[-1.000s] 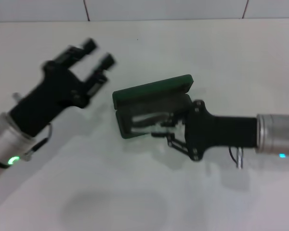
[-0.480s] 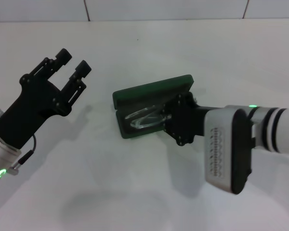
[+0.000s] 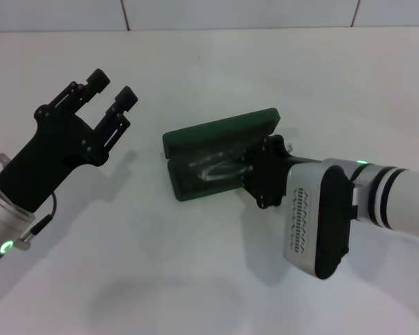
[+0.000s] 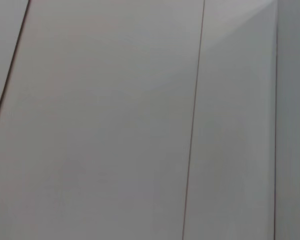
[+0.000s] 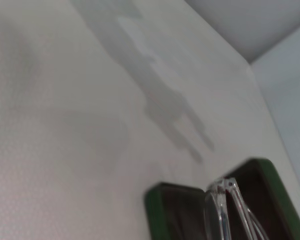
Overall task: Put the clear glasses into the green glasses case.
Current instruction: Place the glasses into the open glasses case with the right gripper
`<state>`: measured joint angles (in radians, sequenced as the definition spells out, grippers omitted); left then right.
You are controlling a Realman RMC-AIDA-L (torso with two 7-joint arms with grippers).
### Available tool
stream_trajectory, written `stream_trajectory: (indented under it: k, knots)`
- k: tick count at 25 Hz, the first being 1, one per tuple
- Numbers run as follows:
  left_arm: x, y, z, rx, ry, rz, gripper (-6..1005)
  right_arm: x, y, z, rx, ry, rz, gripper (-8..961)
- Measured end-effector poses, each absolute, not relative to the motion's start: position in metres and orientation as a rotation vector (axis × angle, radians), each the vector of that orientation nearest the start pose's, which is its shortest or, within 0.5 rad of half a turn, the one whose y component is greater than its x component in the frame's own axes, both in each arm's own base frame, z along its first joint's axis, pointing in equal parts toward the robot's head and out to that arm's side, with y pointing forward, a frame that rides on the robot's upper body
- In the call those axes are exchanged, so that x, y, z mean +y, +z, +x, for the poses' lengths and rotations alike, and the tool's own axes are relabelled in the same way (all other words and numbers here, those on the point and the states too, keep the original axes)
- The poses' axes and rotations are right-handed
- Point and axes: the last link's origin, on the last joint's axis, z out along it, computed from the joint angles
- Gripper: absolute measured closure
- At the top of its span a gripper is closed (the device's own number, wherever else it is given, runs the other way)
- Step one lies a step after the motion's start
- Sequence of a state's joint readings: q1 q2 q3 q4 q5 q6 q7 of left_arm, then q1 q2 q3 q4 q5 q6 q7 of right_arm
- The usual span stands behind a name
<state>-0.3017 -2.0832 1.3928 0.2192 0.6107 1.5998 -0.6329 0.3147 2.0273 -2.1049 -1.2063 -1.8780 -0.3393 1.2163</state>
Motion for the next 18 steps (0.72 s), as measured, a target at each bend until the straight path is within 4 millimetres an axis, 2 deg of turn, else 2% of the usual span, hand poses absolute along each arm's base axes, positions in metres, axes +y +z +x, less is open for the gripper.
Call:
stream_trajectory:
  k: [8,18]
  knots:
    - [0.271,-0.020,-0.282,-0.413,-1.223,-2.024,462,0.326,-0.115,0.169,-0.592,-0.037,-2.407,679]
    - [0.271,-0.020,-0.281,-0.410,-1.224,-2.025,462,0.320,-0.128,0.168,-0.645,-0.064,-2.383,672]
